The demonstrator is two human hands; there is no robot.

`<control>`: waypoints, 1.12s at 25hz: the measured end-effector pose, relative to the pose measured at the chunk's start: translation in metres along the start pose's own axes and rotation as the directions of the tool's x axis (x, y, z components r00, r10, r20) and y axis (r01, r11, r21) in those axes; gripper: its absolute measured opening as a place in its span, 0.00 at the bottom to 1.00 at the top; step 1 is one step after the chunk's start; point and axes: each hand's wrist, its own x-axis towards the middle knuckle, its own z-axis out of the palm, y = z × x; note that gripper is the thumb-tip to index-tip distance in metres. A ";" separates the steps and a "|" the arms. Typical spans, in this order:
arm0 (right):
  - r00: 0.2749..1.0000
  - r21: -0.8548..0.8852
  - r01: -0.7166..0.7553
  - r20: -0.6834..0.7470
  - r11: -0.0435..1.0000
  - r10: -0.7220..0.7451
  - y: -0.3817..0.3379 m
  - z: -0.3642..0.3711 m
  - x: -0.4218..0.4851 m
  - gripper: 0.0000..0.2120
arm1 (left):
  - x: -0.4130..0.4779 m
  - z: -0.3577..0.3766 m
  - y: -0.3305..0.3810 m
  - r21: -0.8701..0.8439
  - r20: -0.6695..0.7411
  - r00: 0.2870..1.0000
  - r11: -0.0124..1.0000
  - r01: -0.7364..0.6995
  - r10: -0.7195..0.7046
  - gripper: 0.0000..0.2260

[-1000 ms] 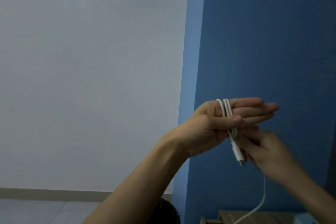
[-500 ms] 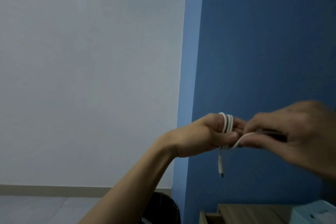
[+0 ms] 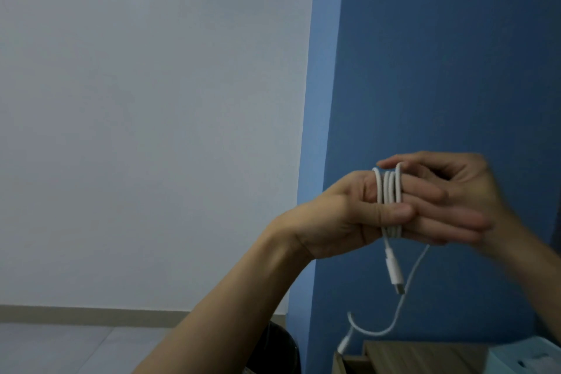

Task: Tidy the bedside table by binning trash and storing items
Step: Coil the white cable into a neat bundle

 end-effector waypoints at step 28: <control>0.967 -0.207 0.254 0.047 0.945 -0.250 0.003 -0.009 0.014 0.09 | -0.003 -0.013 0.004 0.049 0.118 0.990 0.996 0.077 -0.082 0.09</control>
